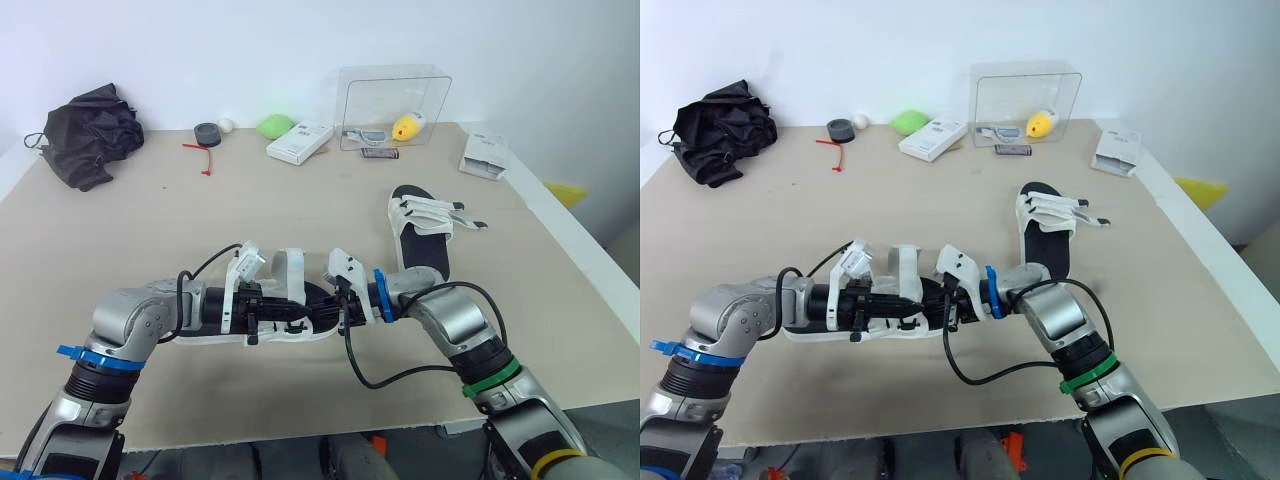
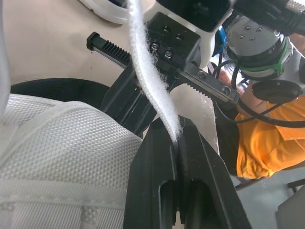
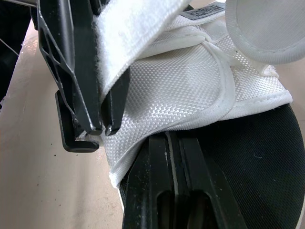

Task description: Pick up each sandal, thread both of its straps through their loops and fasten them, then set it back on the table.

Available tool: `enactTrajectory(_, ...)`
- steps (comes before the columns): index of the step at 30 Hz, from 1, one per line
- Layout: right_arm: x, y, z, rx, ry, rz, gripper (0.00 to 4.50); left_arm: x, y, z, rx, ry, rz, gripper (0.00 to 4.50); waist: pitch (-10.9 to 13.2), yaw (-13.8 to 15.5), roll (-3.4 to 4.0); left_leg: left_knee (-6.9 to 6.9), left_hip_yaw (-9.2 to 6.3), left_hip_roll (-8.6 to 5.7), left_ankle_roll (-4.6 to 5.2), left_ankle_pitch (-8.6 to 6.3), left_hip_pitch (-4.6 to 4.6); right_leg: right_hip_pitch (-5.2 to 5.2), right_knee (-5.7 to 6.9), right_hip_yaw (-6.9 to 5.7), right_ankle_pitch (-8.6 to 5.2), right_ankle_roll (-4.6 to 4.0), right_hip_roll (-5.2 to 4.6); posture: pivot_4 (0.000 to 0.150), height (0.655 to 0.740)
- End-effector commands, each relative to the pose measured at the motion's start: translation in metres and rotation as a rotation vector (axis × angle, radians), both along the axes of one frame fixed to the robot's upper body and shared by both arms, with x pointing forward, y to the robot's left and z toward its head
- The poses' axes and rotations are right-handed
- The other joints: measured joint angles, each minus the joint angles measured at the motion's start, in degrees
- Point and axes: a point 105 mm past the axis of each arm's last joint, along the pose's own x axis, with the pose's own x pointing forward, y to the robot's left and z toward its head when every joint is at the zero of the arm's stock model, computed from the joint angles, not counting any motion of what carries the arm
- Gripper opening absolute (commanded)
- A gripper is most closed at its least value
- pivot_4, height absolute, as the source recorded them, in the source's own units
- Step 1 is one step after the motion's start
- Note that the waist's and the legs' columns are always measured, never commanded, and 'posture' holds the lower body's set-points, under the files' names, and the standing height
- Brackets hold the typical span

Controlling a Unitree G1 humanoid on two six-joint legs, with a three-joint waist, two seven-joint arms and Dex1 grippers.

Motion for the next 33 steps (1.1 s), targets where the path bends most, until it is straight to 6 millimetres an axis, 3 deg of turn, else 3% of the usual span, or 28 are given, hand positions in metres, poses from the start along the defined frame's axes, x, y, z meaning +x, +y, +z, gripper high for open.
enactTrajectory(1,-0.002,-0.008,-0.032,-0.093,0.085,-0.046,0.0,-0.021,0.004,-0.015,0.048,0.059,-0.111,0.02,0.0,-0.14,0.0,0.0,0.0,0.0,0.0,0.0,0.0,-0.01,0.0,0.0,0.0,0.01,0.01,0.15,0.74)
enactTrajectory(6,0.0,-0.008,-0.031,-0.091,0.082,-0.045,0.0,-0.023,0.012,-0.031,0.163,-0.079,-0.179,0.02,-0.04,-0.5,0.08,-0.23,-0.01,0.16,0.01,-0.12,0.0,-0.11,0.0,-0.02,-0.18,-0.16,0.19,0.15,0.74)
enactTrajectory(13,0.001,-0.008,-0.03,-0.093,0.077,-0.04,0.0,-0.01,0.008,-0.033,0.172,-0.218,-0.178,0.02,-0.16,-0.46,0.28,-0.14,-0.01,0.09,0.07,-0.13,0.05,-0.02,0.0,-0.03,-0.18,-0.15,0.11,0.15,0.74)
enactTrajectory(16,0.001,-0.009,-0.03,-0.094,0.077,-0.041,0.0,-0.009,0.007,-0.03,0.145,-0.201,-0.176,0.79,-0.17,-0.31,0.28,-0.06,0.01,0.02,0.09,-0.11,0.06,0.01,0.0,0.02,-0.27,-0.31,0.03,0.15,0.74)
enactTrajectory(20,0.001,-0.01,-0.03,-0.097,0.077,-0.04,0.0,0.001,0.005,-0.021,0.102,-0.196,-0.111,2.72,-0.18,-0.18,0.28,-0.01,0.04,-0.04,0.12,-0.09,0.06,0.02,0.0,0.12,-0.26,-0.26,0.0,0.15,0.74)
enactTrajectory(21,0.001,-0.01,-0.03,-0.097,0.076,-0.04,0.0,0.0,0.004,-0.014,0.057,-0.146,-0.108,2.72,-0.18,-0.16,0.28,0.0,0.04,-0.04,0.12,-0.09,0.06,0.02,0.0,0.12,-0.26,-0.26,0.0,0.15,0.74)
enactTrajectory(23,0.001,-0.01,-0.03,-0.098,0.077,-0.039,0.0,-0.002,0.002,-0.003,-0.008,-0.084,-0.112,3.42,-0.17,-0.02,0.28,0.01,0.04,-0.05,0.13,-0.08,0.06,0.03,0.0,0.12,-0.24,-0.23,0.0,0.15,0.74)
enactTrajectory(26,0.001,-0.01,-0.029,-0.098,0.076,-0.038,0.0,0.003,0.003,0.014,-0.102,0.021,-0.081,3.42,-0.15,-0.02,0.24,0.01,0.0,-0.05,0.16,-0.06,0.03,0.0,0.0,0.11,-0.2,-0.17,0.04,0.15,0.74)
enactTrajectory(28,0.001,-0.01,-0.029,-0.098,0.075,-0.037,0.0,0.02,0.005,0.028,-0.189,0.097,0.01,3.42,-0.11,-0.03,0.21,0.01,-0.01,-0.05,0.16,-0.06,0.01,-0.02,0.0,0.09,-0.06,0.07,0.05,0.15,0.74)
enactTrajectory(30,0.001,-0.01,-0.029,-0.098,0.075,-0.036,0.0,0.034,0.006,0.033,-0.227,0.159,0.093,3.42,-0.07,-0.04,0.14,0.01,-0.05,-0.06,0.16,-0.06,-0.04,-0.05,0.0,0.06,-0.04,0.1,0.08,0.15,0.74)
enactTrajectory(33,0.001,-0.009,-0.03,-0.099,0.075,-0.036,0.0,0.037,0.005,0.032,-0.227,0.206,0.117,3.42,-0.05,-0.05,0.11,0.01,-0.1,-0.06,0.16,-0.06,-0.07,-0.04,0.01,0.03,-0.02,0.13,0.09,0.15,0.74)
